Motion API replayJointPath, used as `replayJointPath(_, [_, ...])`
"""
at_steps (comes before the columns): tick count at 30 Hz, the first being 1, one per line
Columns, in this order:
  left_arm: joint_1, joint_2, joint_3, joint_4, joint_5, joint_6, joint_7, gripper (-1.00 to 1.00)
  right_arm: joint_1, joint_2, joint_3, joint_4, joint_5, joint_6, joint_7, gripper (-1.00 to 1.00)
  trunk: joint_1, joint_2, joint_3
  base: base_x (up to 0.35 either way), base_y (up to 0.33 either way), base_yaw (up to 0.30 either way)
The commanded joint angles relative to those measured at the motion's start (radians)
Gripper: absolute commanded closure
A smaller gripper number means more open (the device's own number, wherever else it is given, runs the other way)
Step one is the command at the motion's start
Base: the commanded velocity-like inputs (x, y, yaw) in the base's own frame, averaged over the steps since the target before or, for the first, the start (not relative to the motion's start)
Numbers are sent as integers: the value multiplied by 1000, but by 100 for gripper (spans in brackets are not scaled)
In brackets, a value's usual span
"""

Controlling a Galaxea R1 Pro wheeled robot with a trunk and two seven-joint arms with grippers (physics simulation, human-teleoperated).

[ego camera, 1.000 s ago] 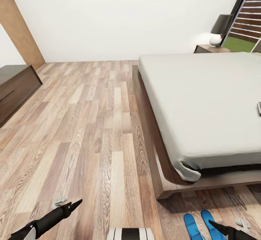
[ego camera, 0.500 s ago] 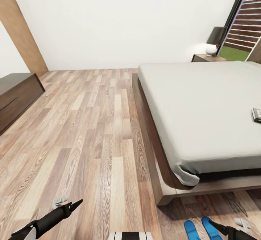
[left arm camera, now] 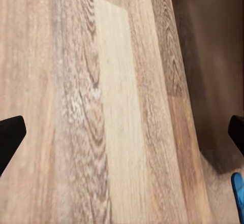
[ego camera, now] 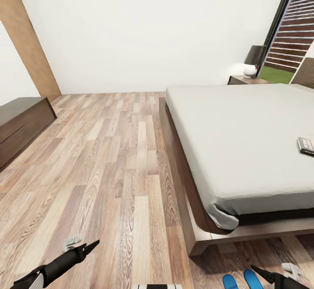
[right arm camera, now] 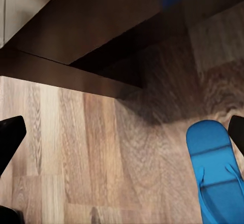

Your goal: In the bedroom, move the book from the bed onto either nightstand, and place the two sandals side by side next to the bed.

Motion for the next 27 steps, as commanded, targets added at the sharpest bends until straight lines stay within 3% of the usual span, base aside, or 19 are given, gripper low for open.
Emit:
replayJointPath(1, [-1, 0, 1, 1, 4, 2, -4, -100, 0, 0, -7, 1, 6, 2, 4, -100, -1, 0, 3, 0, 0, 0])
replayJointPath(27, [-1, -3, -1, 1, 4, 1, 16, -100, 0, 3, -7, 1, 6, 2, 4, -100, -12, 6, 104, 0, 0, 0])
